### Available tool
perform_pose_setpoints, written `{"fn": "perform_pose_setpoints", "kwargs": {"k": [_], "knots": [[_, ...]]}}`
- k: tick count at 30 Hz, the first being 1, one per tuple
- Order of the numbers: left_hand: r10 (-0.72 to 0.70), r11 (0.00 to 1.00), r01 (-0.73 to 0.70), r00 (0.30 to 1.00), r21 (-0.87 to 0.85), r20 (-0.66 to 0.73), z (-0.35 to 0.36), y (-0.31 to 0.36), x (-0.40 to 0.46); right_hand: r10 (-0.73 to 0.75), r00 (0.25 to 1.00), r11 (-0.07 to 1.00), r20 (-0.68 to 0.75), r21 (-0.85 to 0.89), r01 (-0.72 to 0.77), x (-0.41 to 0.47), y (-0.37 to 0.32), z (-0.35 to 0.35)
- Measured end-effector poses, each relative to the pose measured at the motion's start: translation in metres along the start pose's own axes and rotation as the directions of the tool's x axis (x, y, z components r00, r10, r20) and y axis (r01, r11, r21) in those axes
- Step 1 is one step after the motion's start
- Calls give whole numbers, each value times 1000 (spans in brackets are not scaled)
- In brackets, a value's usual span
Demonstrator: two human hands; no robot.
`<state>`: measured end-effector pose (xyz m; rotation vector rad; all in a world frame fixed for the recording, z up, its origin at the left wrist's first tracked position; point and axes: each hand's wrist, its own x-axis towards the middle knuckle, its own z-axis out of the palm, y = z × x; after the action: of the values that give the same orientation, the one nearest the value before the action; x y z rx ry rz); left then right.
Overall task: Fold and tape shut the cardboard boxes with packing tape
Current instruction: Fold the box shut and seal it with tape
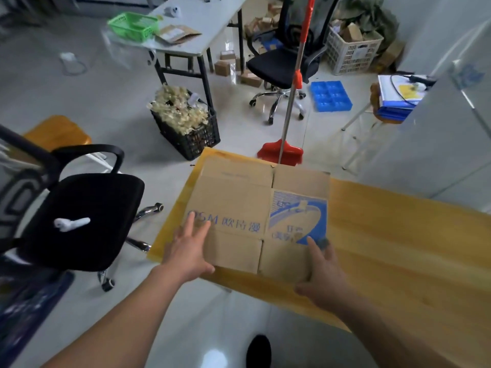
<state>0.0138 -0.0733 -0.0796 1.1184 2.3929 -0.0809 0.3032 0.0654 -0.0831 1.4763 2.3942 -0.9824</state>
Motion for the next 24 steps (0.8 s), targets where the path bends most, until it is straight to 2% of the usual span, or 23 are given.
{"fn": "perform_pose_setpoints", "kwargs": {"k": [4, 9, 15, 20, 24], "knots": [[-15, 999, 14, 1000, -30, -23, 0, 1, 1, 12, 999, 998, -49, -67, -15, 1, 0, 6], [-51, 998, 50, 999, -44, -13, 0, -4, -6, 14, 998, 998, -69, -59, -18, -1, 5, 8], [-32, 997, 18, 982, -75, -189, -22, -1, -24, -48, 995, 997, -92, -61, 42, -13, 11, -12], [36, 971, -120, 929, -209, -368, -51, 11, -46, -131, 949, 990, -288, 14, 141, -23, 27, -42], [-47, 918, -163, 860, -362, -508, -73, 40, -59, -138, 921, 968, -364, 149, 204, -30, 20, -79]]}}
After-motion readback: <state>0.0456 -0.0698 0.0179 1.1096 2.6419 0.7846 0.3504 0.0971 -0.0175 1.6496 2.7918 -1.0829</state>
